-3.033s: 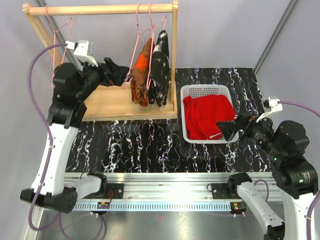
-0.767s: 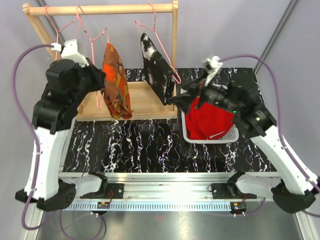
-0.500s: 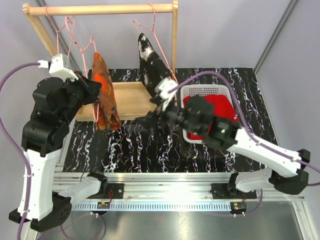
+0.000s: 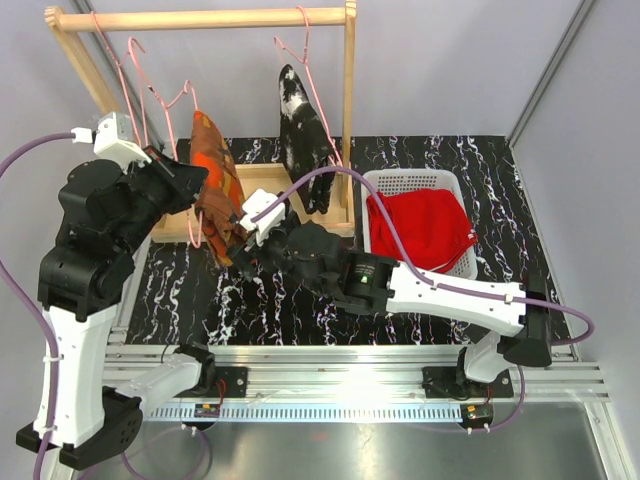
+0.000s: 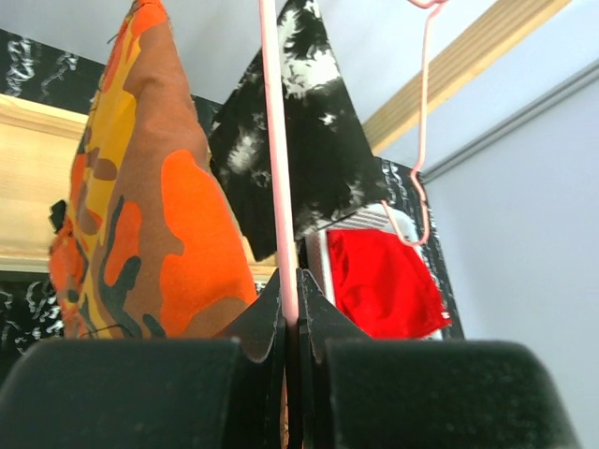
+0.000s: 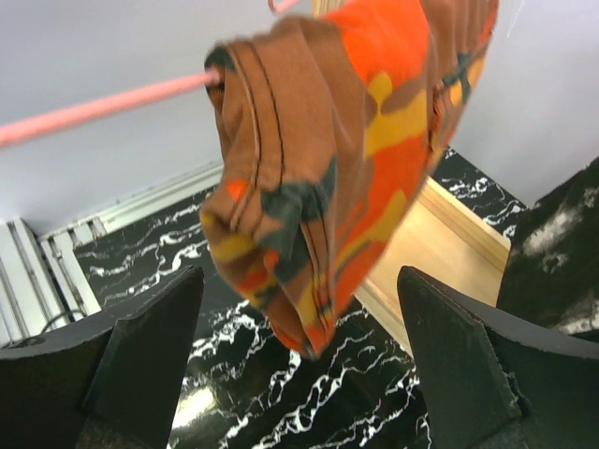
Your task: Remove the trousers from the hanger
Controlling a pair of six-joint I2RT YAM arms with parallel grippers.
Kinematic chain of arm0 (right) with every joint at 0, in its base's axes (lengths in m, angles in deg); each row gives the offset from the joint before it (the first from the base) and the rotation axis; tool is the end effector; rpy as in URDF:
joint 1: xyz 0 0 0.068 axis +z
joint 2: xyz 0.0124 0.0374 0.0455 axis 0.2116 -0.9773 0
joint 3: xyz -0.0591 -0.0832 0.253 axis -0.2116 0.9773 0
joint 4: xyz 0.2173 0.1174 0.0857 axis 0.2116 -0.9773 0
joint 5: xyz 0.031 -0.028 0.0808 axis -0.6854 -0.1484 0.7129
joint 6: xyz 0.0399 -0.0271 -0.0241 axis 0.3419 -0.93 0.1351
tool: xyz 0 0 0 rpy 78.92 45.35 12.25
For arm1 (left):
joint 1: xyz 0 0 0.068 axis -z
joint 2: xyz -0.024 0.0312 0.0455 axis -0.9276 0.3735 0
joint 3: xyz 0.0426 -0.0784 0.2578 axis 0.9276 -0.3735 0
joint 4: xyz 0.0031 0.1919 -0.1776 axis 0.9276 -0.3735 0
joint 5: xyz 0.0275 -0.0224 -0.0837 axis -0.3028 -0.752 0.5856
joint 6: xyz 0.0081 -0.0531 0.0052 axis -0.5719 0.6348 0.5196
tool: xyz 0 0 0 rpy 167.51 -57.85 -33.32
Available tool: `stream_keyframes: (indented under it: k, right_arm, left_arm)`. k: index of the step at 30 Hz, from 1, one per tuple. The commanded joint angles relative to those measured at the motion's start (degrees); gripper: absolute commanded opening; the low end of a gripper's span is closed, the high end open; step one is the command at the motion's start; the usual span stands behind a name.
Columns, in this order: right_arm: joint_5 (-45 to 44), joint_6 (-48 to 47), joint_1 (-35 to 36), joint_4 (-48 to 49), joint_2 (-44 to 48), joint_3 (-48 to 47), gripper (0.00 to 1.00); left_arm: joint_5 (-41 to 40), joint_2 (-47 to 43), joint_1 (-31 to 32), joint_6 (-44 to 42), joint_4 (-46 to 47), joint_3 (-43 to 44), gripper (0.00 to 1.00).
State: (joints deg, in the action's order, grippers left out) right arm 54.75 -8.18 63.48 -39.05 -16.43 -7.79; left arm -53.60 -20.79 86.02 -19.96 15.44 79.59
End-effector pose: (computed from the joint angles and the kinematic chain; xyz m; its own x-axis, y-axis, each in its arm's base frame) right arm 0.1064 0.3579 0.4207 0.0963 -0.1400 -0.9855 -0.7775 0.6076 -0.1623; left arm 0.1202 -0.0366 0.5235 -0.2787 -0.5043 -0.8173 0.1131 0.8278 -0.5494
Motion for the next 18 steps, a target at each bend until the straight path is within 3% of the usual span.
stream_keyframes:
  k: [1, 12, 18]
  right_arm:
    - [-2.1, -0.5, 0.1, 4.3, -0.6, -4.9, 0.92]
    - [-16.3, -9.3, 0.1, 12.3, -6.8, -7.2, 0.96]
    - [-12.5, -8.8, 0.1, 11.6, -9.0, -7.9, 0.98]
  left_arm:
    - [2.6, -1.9, 0.2, 0.8, 13.6, 5.2, 0.00]
    - [6.4, -1.7, 0.2, 3.6, 15.0, 7.5, 0.00]
    - [5.8, -2.0, 0.2, 4.1, 15.4, 8.2, 0.00]
